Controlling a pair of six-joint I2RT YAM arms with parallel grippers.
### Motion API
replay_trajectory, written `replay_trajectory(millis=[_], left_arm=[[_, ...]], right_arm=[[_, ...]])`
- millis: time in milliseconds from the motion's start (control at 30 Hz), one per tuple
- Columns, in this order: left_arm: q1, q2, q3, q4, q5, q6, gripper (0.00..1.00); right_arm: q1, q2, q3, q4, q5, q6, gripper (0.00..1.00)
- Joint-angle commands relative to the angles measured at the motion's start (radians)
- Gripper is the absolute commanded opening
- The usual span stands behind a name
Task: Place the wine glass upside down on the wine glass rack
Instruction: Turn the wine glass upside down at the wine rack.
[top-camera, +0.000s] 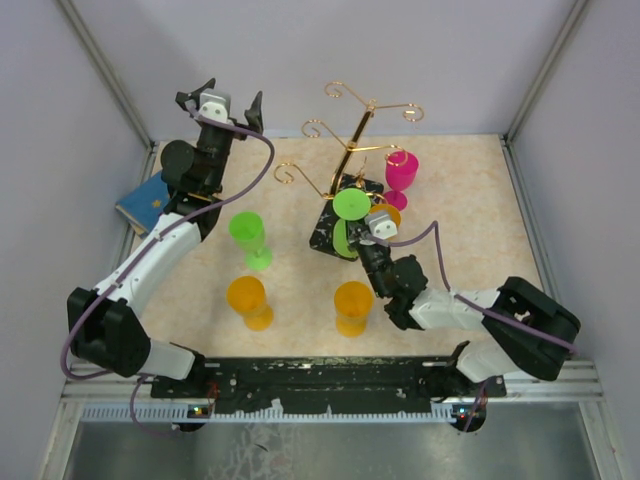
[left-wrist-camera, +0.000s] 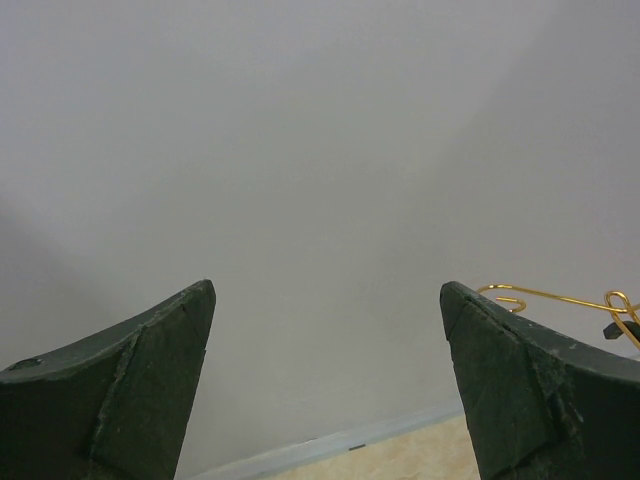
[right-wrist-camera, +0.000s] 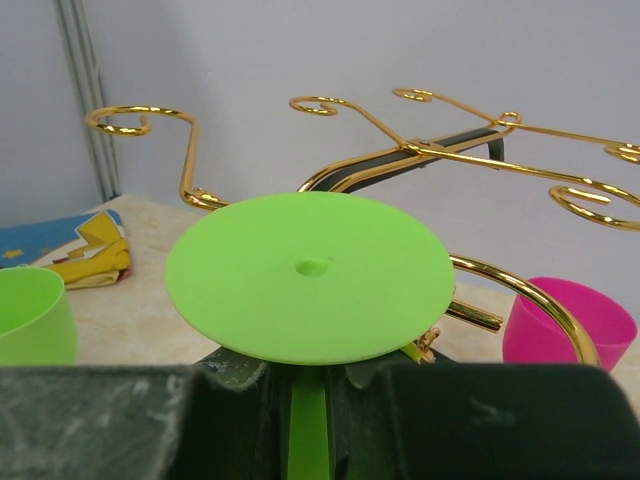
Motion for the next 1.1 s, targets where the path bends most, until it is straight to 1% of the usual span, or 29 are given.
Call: replay_trajectory(millis=[0, 233, 367, 533, 733, 833, 1067], left_arm=[[0.006, -0.002, -0.001, 0.044, 0.004, 0.01, 0.99], [0.006, 0.003, 0.0, 0.044, 0.004, 0.007, 0.99], [0.006, 0.003, -0.003, 0.047, 0.002, 0.005, 0.99], [0.006, 0.001, -0.006, 0.046, 0.001, 0.005, 0.99], [0.006, 0.001, -0.01, 0.047, -0.002, 0.002, 0.99], [0.006, 0.001, -0.011, 0.048, -0.002, 0.001, 0.99], [0.006, -0.007, -0.021, 0.05, -0.005, 0.002, 0.99]], right_arm=[[-0.001, 0.005, 0.051, 0.078, 0.106, -0.043, 0.03], [0.0, 0.019, 0.041, 0.115, 0.159, -0.076, 0.04], [-0.001, 0.029, 0.037, 0.134, 0.169, -0.092, 0.07], [-0.001, 0.027, 0.033, 0.132, 0.166, -0.093, 0.07], [-0.001, 0.013, 0.01, 0.141, 0.197, -0.098, 0.08], [-0.001, -0.002, -0.004, 0.13, 0.179, -0.081, 0.08], [0.0, -0.029, -0.024, 0.077, 0.083, -0.034, 0.07]])
